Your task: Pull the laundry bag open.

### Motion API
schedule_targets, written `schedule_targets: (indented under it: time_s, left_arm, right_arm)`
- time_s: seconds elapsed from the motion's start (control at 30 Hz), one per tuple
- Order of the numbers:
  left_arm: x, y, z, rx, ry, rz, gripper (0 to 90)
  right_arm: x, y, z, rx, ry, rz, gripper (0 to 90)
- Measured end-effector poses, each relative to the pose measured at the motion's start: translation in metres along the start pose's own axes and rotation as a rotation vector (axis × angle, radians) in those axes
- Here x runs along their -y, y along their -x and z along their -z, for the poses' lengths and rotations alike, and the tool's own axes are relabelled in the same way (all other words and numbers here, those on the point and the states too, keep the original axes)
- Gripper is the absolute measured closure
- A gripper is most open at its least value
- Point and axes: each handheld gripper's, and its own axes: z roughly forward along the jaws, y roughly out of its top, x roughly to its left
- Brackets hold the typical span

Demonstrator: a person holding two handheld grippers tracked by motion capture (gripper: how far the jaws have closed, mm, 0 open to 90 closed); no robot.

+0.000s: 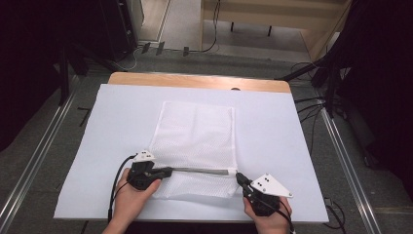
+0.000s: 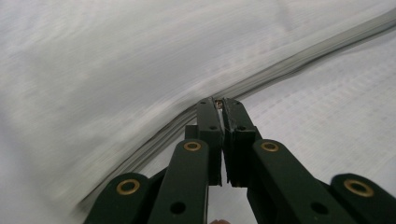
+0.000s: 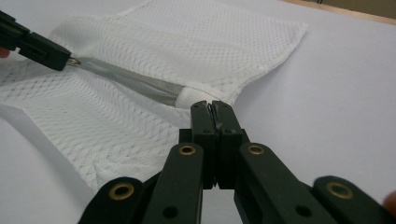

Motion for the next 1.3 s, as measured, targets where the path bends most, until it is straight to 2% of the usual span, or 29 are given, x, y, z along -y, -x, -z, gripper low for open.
schedule_targets:
  time_s: [0.1, 0.23, 0.33, 0.4, 0.53, 0.67, 0.73, 0.8, 0.83, 0.87, 0.9, 0.93, 0.97, 1.0, 1.1, 1.17, 1.27, 1.3]
  left_arm:
    - [0.005, -0.010, 0.006, -0.027, -0.015, 0.009, 88.1]
    - [0.011, -0.021, 0.016, -0.027, -0.029, 0.027, 88.1]
    - [0.015, -0.027, 0.025, -0.028, -0.021, 0.033, 88.1]
    - [0.017, -0.030, 0.031, -0.032, -0.018, 0.034, 88.1]
    - [0.020, -0.033, 0.037, -0.034, -0.018, 0.027, 88.1]
    - [0.021, -0.034, 0.039, -0.033, -0.019, 0.036, 88.1]
    - [0.020, -0.034, 0.039, -0.043, -0.021, 0.028, 88.1]
    - [0.020, -0.035, 0.039, -0.040, -0.013, 0.031, 88.0]
    - [0.020, -0.035, 0.040, -0.033, 0.007, 0.009, 87.9]
    - [0.021, -0.036, 0.042, -0.027, 0.054, 0.004, 87.3]
    - [0.020, -0.037, 0.044, -0.029, 0.090, 0.012, 79.1]
    - [0.019, -0.037, 0.047, -0.039, 0.144, 0.040, 67.4]
    - [0.019, -0.038, 0.049, -0.036, 0.161, 0.053, 54.4]
    - [0.018, -0.038, 0.051, -0.039, 0.184, 0.052, 49.9]
    - [0.018, -0.034, 0.054, -0.093, 0.230, 0.036, 31.5]
    - [0.018, -0.034, 0.056, -0.113, 0.245, 0.024, 24.8]
    - [0.019, -0.037, 0.060, -0.089, 0.282, 0.026, 16.7]
    - [0.020, -0.038, 0.062, -0.076, 0.289, 0.021, 13.2]
  right_arm:
    - [0.000, 0.005, 0.003, 0.010, 0.002, -0.010, 90.0]
    - [-0.001, 0.007, 0.003, 0.018, 0.000, -0.014, 90.0]
    - [-0.001, 0.007, 0.003, 0.028, -0.009, -0.002, 90.0]
    - [-0.001, 0.006, 0.002, 0.044, -0.015, 0.006, 90.0]
    - [-0.001, 0.003, 0.000, 0.039, -0.021, 0.012, 90.0]
    - [-0.001, 0.000, -0.001, 0.044, -0.029, 0.018, 90.0]
    - [-0.001, 0.001, -0.001, 0.041, -0.027, 0.016, 90.0]
    - [-0.001, -0.001, -0.003, 0.049, -0.035, 0.011, 90.0]
    - [0.000, -0.001, -0.004, 0.050, -0.034, 0.012, 90.0]
    - [-0.001, -0.002, -0.003, 0.048, -0.032, 0.014, 90.0]
    - [-0.001, -0.003, -0.002, 0.044, -0.025, 0.019, 90.0]
    - [-0.001, -0.003, -0.002, 0.035, -0.018, 0.023, 90.0]
    - [-0.001, -0.003, -0.001, 0.022, -0.013, 0.023, 90.0]
    - [-0.001, -0.003, -0.001, 0.021, -0.014, 0.026, 90.0]
    - [0.000, -0.004, -0.002, 0.019, -0.016, 0.027, 90.0]
    - [0.001, -0.003, -0.002, 0.016, -0.018, 0.021, 90.0]
    - [0.001, -0.001, -0.001, 0.018, -0.014, 0.018, 89.1]
    - [0.002, 0.001, 0.000, 0.020, -0.006, 0.020, 83.1]
